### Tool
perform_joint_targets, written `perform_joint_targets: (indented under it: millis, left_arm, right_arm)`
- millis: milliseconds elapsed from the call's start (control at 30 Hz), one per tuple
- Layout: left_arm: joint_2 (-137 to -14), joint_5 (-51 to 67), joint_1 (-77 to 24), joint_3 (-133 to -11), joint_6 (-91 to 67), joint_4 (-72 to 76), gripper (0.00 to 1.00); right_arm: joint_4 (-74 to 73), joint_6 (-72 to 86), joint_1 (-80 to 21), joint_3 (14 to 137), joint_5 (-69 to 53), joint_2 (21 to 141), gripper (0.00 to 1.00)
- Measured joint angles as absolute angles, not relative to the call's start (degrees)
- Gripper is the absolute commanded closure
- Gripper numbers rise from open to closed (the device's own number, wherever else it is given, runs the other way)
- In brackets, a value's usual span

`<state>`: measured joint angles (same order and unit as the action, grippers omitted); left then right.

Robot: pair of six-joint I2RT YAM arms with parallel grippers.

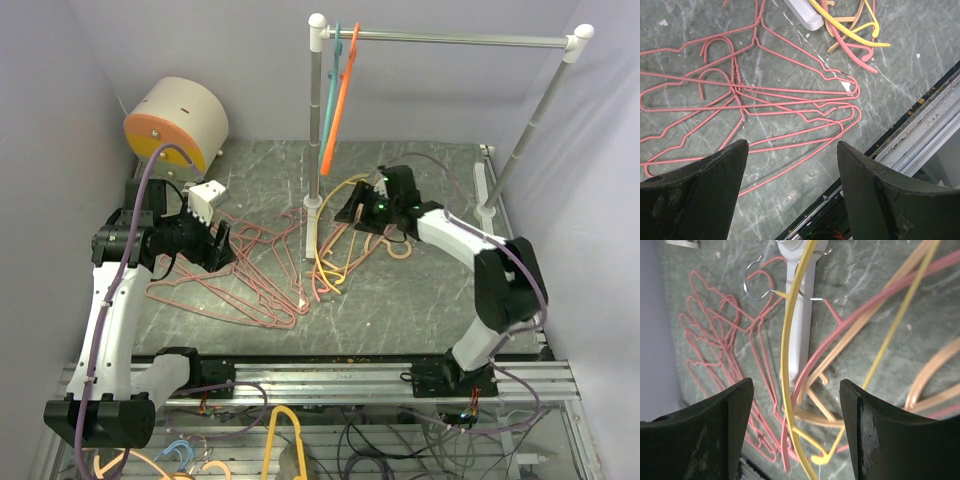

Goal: Organize the hangers

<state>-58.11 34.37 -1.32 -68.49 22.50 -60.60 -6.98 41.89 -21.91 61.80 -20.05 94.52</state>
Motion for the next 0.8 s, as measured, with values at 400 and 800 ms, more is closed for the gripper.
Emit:
perform_joint_targets:
  millis: [400, 800]
  left_arm:
    - [-58.30, 34.35, 0.30, -68.16, 22.48, -60.25, 0.17]
    - [-58.28, 34.35, 0.34, -68.14, 22.48, -60.18, 0.17]
  right_arm:
    - [-11.20, 38.28, -33.52, 73.30, -9.61, 106.39, 0.45]
    - [-13.63, 37.23, -36.16, 76.49, -5.50, 111.94, 0.50]
